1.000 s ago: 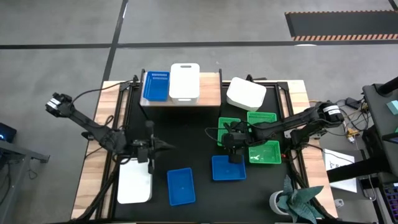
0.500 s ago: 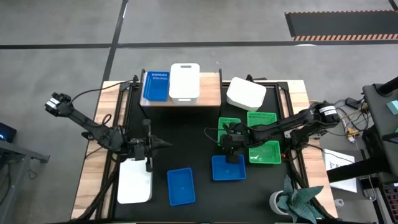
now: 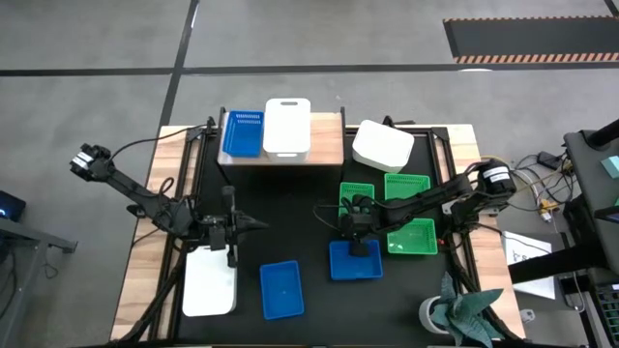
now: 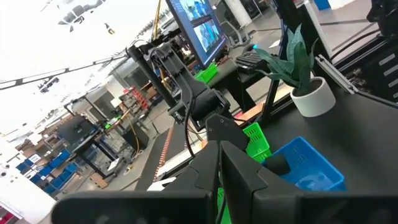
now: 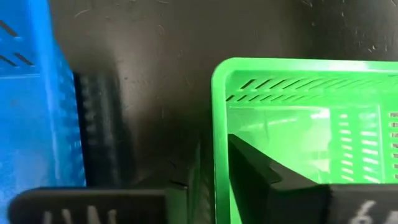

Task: Stack baskets on shelf by color
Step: Put the middle green bin on the shelf

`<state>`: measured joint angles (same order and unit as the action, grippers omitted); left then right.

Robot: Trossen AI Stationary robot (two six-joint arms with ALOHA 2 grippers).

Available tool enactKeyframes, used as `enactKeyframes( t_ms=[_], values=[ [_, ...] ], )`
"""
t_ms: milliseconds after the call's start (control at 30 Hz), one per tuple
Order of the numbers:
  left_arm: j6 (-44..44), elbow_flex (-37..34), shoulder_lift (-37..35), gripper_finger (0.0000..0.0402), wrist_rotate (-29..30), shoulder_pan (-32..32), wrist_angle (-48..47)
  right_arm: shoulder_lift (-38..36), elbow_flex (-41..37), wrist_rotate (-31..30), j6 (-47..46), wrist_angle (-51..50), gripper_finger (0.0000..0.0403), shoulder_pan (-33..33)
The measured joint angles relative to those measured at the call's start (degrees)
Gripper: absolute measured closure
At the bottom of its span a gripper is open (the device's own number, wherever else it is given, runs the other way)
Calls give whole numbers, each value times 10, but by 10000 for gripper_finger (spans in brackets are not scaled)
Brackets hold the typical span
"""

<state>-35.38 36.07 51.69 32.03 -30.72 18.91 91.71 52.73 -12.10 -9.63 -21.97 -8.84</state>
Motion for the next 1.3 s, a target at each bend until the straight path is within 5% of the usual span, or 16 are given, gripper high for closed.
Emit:
enactKeyframes(
  t_ms=[233,500,933,1300],
  values=[
    [0,0,0,401,0,0,-1,-10,0,0,16,0,390,0],
    [0,0,0,401,0,0,-3,-23,8,1,17,-20,394,0],
    [1,0,0,401,0,0,-11,-27,165,1,21,-210,394,-19],
    [4,-1,0,401,38,0,-20,-26,283,1,27,-263,394,-47]
  ],
)
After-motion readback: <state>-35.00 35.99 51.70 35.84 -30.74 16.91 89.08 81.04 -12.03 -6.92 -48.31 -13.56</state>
